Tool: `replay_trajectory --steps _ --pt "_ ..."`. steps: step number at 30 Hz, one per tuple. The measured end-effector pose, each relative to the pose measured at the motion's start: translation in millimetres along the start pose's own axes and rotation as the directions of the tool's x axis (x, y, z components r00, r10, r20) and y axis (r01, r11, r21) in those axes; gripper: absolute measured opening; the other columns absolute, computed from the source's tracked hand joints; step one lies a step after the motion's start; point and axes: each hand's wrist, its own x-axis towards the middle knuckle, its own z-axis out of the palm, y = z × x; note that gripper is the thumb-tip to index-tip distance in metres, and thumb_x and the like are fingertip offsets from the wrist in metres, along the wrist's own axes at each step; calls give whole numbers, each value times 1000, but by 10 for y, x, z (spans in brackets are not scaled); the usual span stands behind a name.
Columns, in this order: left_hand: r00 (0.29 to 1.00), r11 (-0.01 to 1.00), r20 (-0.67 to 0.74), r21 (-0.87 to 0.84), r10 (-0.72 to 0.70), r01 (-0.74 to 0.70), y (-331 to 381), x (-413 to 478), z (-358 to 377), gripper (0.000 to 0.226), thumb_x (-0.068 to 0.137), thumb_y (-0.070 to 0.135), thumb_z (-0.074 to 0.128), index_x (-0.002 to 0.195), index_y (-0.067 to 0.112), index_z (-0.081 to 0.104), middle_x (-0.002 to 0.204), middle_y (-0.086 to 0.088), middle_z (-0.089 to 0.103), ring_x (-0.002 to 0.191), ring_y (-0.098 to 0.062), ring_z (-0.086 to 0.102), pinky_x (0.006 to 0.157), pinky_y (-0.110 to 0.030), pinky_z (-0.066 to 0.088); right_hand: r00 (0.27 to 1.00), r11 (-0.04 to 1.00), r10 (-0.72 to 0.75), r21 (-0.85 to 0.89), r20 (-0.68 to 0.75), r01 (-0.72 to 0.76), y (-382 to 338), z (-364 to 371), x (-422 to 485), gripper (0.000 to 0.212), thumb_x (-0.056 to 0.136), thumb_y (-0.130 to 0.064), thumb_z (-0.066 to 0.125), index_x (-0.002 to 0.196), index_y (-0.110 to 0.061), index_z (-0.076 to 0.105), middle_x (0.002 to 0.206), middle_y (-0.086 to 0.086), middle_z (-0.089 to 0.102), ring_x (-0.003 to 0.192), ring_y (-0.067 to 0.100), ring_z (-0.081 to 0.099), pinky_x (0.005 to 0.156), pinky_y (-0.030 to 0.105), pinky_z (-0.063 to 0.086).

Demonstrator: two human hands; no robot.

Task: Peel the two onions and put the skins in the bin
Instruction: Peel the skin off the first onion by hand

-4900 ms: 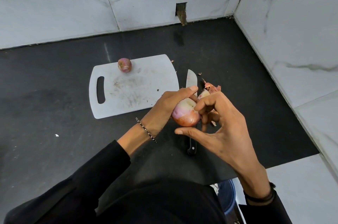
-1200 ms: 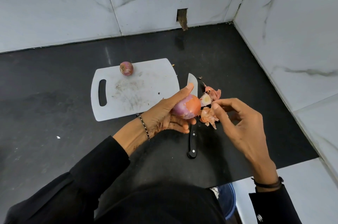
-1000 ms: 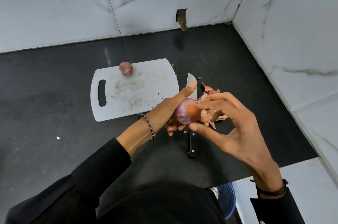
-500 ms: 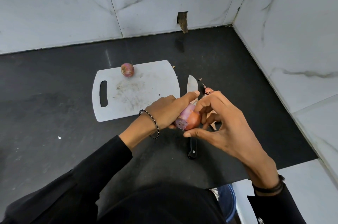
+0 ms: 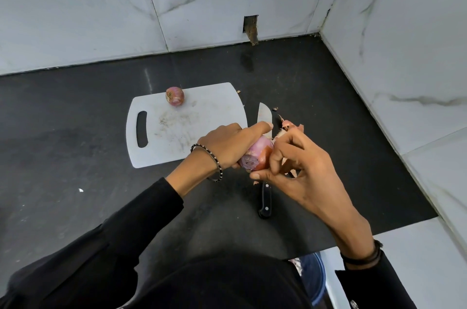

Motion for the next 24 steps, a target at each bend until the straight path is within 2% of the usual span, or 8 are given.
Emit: replay_trajectory --steps 3,7,10,12,16,21,24 --pt "999 1000 24 -10 -21 22 -9 36 21 73 85 76 29 70 16 68 61 -8 69 52 -17 60 81 -39 54 996 995 84 59 -38 -82 -8 -14 0 41 71 -31 92 82 -14 56 91 -5 55 76 19 59 58 31 55" --pt "997 999 69 45 24 -27 7 30 32 75 76 75 16 104 26 66 72 -7 69 53 -15 61 84 -42 56 995 994 91 72 -41 -87 -23 -16 -15 49 69 -28 95 99 -16 58 100 -8 53 78 19 61 55 33 55" --pt "993 985 90 143 81 -93 8 14 15 49 96 61 20 113 34 57 78 -8 67 52 -13 58 77 -34 55 996 993 90 77 -20 -88 -8 -10 -7 49 69 -28 94 103 -15 61 105 -5 51 80 20 60 55 32 55" --pt "991 978 91 172 99 -114 12 10 5 35 103 51 22 110 36 53 78 -8 65 52 -13 56 69 -29 49 996 995 84 53 -3 -83 12 -11 7 50 70 -31 94 105 -17 61 107 -4 50 84 18 60 56 30 56" --pt "988 964 107 234 107 -130 6 -7 11 22 104 44 25 99 40 46 77 -4 59 51 -12 55 62 -25 40 998 997 46 -66 30 -44 35 1 28 53 68 -39 92 105 -22 58 111 -8 48 94 16 57 62 28 56" --pt "991 978 91 177 96 -111 -48 47 14 38 100 53 24 106 32 56 75 -5 63 48 -10 54 66 -29 46 998 998 57 26 5 -57 25 26 22 45 70 -32 93 98 -18 61 110 -4 50 86 21 60 57 29 56" --pt "988 974 102 182 116 -133 -38 41 -1 30 102 47 27 103 34 54 72 -6 63 49 -14 55 71 -33 53 999 999 48 -1 4 -48 25 25 30 48 70 -34 93 102 -18 61 113 -7 47 88 19 60 57 28 56"
